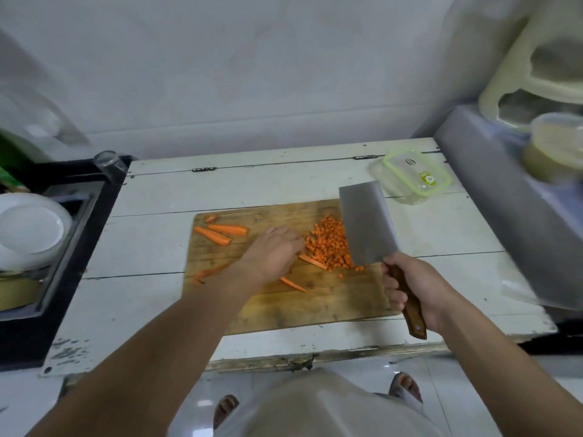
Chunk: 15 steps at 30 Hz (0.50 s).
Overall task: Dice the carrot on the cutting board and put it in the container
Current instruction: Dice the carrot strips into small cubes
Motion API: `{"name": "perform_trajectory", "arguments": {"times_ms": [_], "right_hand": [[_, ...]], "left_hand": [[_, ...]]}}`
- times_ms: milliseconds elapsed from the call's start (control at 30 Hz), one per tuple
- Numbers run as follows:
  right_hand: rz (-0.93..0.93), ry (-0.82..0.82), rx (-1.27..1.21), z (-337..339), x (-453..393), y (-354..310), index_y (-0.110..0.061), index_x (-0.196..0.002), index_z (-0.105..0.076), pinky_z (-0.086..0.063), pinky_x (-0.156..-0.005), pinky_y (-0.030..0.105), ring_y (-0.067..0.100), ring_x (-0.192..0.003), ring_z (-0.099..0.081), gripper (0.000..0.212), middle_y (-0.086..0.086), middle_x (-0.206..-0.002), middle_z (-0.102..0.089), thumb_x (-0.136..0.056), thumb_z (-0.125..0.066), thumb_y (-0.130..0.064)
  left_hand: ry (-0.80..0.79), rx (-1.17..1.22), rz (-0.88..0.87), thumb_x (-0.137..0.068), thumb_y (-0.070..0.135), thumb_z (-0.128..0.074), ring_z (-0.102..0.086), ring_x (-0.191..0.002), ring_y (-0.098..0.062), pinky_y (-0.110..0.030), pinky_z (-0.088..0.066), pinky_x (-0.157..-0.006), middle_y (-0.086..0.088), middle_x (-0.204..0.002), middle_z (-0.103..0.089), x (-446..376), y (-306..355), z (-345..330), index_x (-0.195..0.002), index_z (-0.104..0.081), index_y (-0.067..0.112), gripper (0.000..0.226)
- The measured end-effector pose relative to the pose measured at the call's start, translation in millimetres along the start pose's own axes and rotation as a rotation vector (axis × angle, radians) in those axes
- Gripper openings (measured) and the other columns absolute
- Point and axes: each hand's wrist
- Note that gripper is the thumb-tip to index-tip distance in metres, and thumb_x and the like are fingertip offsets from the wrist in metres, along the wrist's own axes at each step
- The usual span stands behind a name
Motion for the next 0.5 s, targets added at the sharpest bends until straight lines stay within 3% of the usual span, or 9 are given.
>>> {"name": "perform_trajectory", "arguments": {"times_ms": [167, 300, 400, 500], "right_hand": [[-0.006, 0.010, 0.020, 0, 0, 6, -0.014, -0.078, -0.049, -0.028, -0.042, 0.027, 0.017, -0.044, -0.028, 0.022, 0.004, -0.061, -0.036, -0.097, -0.048, -0.025], [-0.012, 0.016, 0.037, -1, 0, 2, -0.014, -0.076, -0.050, -0.028, -0.043, 0.026, 0.017, -0.043, -0.028, 0.024, 0.004, -0.060, -0.036, -0.097, -0.048, -0.025], [-0.013, 0.021, 0.042, -2, 0, 0, -0.014, -0.075, -0.050, -0.028, -0.043, 0.026, 0.017, -0.042, -0.028, 0.024, 0.003, -0.061, -0.036, -0.097, -0.048, -0.025], [-0.019, 0.020, 0.051, -6, 0, 2, -0.013, -0.077, -0.049, -0.027, -0.043, 0.026, 0.017, -0.043, -0.028, 0.022, 0.003, -0.060, -0.036, -0.097, -0.047, -0.024]], "left_hand": [[-0.074, -0.004, 0.046, -0.100, 0.027, -0.057, -0.048, -0.118, -0.027, -0.039, -0.037, -0.098, -0.003, -0.116, -0.057, -2, -3, 6, -0.123, -0.066, 0.023, 0.024], [-0.150, 0.077, 0.096, -0.096, 0.014, -0.061, -0.053, -0.111, -0.025, -0.038, -0.041, -0.091, 0.000, -0.108, -0.061, -4, -4, 11, -0.103, -0.068, 0.022, 0.013], [-0.228, 0.179, 0.096, -0.087, -0.002, -0.061, -0.059, -0.102, -0.023, -0.036, -0.048, -0.084, 0.002, -0.100, -0.065, 8, -8, 10, -0.089, -0.069, 0.019, 0.023], [-0.181, 0.206, 0.094, -0.085, -0.005, -0.061, -0.057, -0.103, -0.022, -0.031, -0.045, -0.085, 0.004, -0.101, -0.064, 23, -18, 6, -0.093, -0.069, 0.021, 0.028]]}}
Point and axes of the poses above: each hand's wrist, its own x-axis away from the middle knuckle, its own z-axis out of the back of the hand, y = z × x
